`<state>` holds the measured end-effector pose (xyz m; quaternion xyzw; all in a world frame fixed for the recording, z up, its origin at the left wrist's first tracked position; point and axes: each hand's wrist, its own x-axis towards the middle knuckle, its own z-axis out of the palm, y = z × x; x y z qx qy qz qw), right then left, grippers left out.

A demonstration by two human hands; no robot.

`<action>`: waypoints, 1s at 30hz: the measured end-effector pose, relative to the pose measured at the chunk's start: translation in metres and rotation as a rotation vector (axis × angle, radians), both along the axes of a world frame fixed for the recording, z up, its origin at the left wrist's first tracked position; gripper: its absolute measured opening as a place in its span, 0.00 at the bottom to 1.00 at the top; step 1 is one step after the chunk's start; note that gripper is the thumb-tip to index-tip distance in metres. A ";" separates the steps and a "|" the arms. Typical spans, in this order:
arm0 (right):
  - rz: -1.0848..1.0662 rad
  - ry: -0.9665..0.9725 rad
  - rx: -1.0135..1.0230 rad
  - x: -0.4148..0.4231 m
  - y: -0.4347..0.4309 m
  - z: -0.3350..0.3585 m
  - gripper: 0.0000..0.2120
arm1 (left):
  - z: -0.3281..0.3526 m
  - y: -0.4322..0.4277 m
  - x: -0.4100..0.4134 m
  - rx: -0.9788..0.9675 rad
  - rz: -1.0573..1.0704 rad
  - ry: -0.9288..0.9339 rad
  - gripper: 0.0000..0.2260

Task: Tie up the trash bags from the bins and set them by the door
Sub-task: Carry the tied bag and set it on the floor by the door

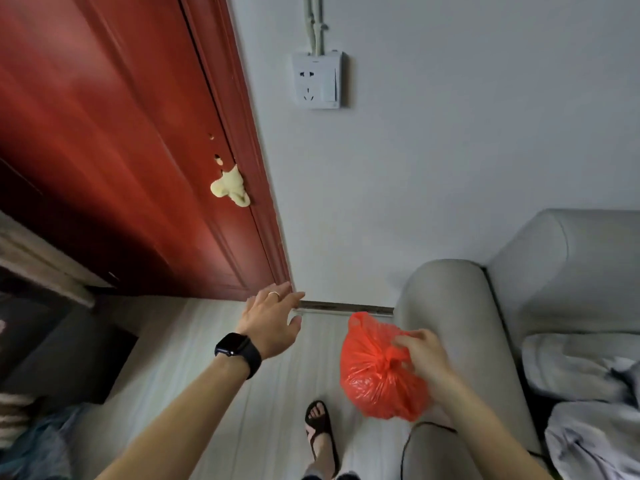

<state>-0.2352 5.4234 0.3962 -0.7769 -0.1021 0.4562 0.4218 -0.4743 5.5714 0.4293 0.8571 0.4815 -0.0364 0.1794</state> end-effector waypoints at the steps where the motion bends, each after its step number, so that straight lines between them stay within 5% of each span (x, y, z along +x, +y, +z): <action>1: 0.000 -0.010 -0.037 0.006 0.013 -0.006 0.05 | -0.003 0.016 0.009 0.014 -0.009 0.006 0.24; 17: -0.233 0.266 -0.283 0.103 0.191 -0.226 0.05 | -0.175 0.190 0.171 0.196 -0.118 0.039 0.41; 30: -0.192 0.154 -0.333 0.163 0.235 -0.421 0.11 | -0.332 0.236 0.219 0.418 0.023 -0.149 0.32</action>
